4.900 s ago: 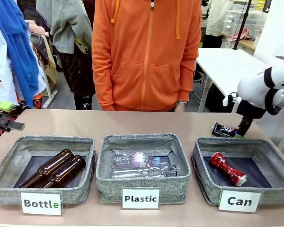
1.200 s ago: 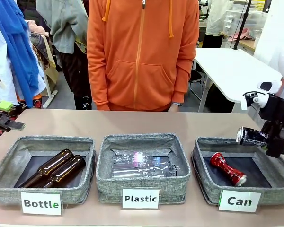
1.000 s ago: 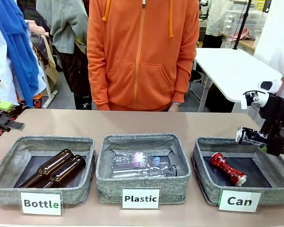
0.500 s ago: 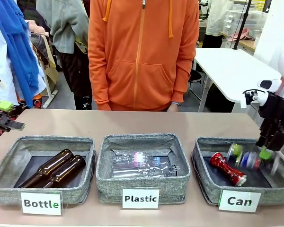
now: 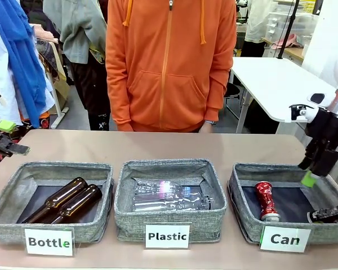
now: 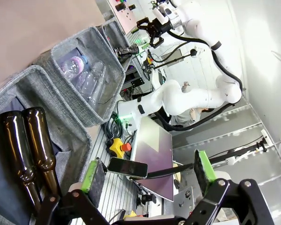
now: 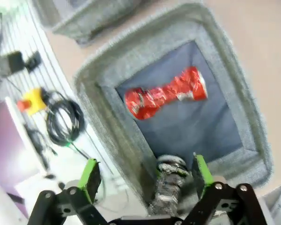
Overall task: Sort the can waste into the basket.
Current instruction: Pick up the can waste from the table and place it in the right Fabric basket.
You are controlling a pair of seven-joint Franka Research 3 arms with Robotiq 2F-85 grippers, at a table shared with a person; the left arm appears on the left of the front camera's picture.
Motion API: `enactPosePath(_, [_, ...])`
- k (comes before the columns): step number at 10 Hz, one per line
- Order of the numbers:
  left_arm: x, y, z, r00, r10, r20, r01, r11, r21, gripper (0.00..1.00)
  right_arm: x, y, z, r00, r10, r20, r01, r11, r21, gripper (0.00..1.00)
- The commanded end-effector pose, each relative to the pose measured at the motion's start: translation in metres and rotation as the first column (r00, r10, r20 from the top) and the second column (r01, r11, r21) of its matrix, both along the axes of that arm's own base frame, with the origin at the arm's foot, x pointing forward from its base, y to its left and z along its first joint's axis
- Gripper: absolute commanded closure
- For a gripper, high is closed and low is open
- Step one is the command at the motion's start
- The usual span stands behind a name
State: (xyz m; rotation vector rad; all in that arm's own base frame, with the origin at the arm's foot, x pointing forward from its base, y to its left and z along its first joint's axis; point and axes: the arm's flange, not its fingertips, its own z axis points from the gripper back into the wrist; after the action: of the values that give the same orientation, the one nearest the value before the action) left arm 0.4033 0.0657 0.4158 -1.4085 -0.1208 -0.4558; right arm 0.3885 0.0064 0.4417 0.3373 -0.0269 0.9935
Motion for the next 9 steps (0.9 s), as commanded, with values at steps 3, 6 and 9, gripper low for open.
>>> enactPosePath(3, [-0.003,-0.001,0.002,1.0,-0.011,-0.001,0.011,1.0,0.007,0.0,0.031,0.009,0.005,0.675,-0.581,-0.456,0.738,0.531,0.416,0.0])
enactPosePath(6, [-0.003,-0.001,0.002,1.0,-0.011,-0.001,0.011,1.0,0.007,0.0,0.046,-0.013,-0.006,0.48,-0.509,-0.715,0.856,0.092,0.509,0.0])
enactPosePath(9, [-0.003,-0.001,0.002,1.0,-0.011,-0.001,0.011,1.0,0.007,0.0,0.062,-0.032,-0.024,0.392,-0.413,-0.822,0.86,-0.152,0.487,0.0])
